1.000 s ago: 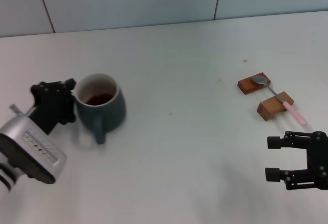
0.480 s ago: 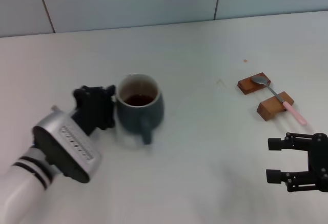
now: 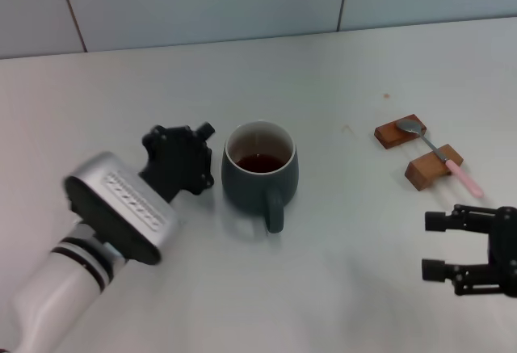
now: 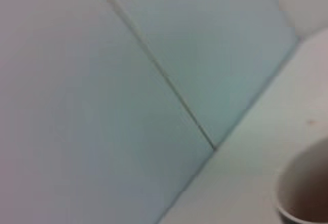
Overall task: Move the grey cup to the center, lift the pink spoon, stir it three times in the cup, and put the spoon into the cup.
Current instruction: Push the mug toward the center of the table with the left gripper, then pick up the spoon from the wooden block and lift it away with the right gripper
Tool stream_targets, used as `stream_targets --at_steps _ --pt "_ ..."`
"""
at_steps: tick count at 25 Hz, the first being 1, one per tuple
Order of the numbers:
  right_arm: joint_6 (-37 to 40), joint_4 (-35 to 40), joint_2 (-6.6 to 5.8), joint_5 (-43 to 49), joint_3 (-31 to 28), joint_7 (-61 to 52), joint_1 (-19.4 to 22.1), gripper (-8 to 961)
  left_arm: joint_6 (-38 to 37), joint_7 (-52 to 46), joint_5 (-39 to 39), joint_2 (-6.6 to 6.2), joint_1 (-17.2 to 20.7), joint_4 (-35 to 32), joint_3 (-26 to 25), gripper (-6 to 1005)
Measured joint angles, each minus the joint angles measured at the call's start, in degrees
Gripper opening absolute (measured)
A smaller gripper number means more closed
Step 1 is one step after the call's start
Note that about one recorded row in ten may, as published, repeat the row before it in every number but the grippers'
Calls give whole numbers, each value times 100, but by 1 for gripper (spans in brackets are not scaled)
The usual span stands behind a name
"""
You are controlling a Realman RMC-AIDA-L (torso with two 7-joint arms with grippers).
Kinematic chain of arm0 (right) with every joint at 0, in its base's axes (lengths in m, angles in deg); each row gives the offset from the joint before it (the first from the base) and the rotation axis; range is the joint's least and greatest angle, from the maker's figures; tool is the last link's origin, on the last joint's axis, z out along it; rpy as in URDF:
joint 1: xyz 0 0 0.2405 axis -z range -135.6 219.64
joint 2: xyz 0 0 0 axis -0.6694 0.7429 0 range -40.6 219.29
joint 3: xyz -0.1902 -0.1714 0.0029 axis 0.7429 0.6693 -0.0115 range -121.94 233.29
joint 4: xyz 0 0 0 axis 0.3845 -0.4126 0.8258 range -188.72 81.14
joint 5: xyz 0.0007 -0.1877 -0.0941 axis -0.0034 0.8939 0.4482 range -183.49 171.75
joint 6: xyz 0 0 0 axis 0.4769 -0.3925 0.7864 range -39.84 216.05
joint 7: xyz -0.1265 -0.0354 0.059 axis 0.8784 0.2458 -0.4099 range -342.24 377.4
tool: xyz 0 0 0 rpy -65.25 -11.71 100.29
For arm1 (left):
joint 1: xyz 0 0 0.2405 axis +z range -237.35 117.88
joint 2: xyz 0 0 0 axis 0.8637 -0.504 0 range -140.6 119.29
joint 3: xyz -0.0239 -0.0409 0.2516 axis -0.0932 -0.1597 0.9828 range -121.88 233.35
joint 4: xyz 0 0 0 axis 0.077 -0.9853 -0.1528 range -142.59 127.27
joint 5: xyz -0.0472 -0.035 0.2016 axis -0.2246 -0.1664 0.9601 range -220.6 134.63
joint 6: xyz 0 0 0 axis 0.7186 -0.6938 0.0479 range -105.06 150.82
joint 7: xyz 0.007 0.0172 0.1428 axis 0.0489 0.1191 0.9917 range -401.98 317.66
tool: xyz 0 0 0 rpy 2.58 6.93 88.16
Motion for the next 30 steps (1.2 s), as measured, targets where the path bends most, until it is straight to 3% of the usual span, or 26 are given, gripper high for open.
stream_targets --at_steps 4,5,9,10,13,16,18,19,20,23,30 --pt "-24 -96 0 -76 -358 27 20 828 -466 -1457 1008 -75 235 -240 -388 23" --pt "-29 -139 -2 -83 -443 29 20 828 -836 -2238 1466 -76 312 -555 -442 23" --pt "-43 -262 -22 -125 -628 37 33 828 -1409 -3353 1967 -72 386 -1106 -450 26" --pt "-45 -269 -22 -131 -644 45 44 828 -1782 -4138 2113 -76 407 -1560 -426 26" --pt "-51 -273 -19 -141 -658 78 65 828 -2020 -4701 2197 -79 405 -1899 -366 28" --pt "-57 -288 -15 -143 -670 89 69 828 -2900 -6695 2762 -77 287 -3323 346 30" --pt "-65 -318 -17 -152 -731 102 74 828 -2900 -6695 2762 -77 287 -3323 346 31" --pt "-72 -334 -24 -166 -788 106 74 828 -3253 -8237 2897 -46 230 -4407 1219 32" --pt "-78 -347 -28 -177 -858 111 75 828 -3282 -8712 2883 -21 255 -4750 1530 32" --pt "-131 -415 -32 -203 -1322 114 85 828 -3360 -9262 2859 -8 327 -5216 1993 34" --pt "-515 -1502 -63 -205 -3183 -927 250 828 -3492 -9749 2850 -6 372 -5644 2510 301"
